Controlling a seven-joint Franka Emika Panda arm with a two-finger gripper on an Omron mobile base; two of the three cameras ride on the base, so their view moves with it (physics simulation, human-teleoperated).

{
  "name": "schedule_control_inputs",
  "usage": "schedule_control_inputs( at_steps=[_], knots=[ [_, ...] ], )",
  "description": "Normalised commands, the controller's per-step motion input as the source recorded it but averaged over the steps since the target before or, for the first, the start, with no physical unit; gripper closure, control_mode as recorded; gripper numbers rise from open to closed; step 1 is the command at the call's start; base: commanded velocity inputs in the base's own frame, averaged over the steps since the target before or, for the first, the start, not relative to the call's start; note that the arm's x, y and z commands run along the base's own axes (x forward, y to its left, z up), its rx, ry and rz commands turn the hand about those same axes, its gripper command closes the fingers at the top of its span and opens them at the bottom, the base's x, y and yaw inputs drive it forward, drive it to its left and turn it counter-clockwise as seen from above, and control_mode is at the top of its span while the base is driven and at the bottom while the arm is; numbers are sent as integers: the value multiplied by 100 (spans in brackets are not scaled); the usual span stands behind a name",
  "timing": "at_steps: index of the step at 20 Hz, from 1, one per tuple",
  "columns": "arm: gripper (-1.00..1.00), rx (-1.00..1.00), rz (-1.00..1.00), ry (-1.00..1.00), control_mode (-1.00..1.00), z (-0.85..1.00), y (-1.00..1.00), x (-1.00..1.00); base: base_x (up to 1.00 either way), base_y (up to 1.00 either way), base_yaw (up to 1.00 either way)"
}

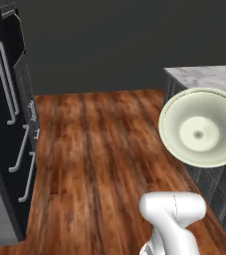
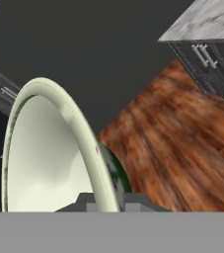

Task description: Move the bowls from the cabinet to the plates on the dining table.

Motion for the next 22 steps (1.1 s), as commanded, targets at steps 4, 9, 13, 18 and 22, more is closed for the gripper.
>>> schedule_control_inputs(
  at_steps=[4, 9, 13, 18, 22],
  knots=[
    [100, 0, 0, 0, 100, 0, 0, 0, 81, -27, 0],
    [100, 0, 0, 0, 100, 0, 0, 0, 81, -25, 0],
    [100, 0, 0, 0, 100, 0, 0, 0, 84, -25, 0],
    [100, 0, 0, 0, 100, 0, 0, 0, 84, -23, 0],
    [100, 0, 0, 0, 100, 0, 0, 0, 81, -22, 0]
  ],
)
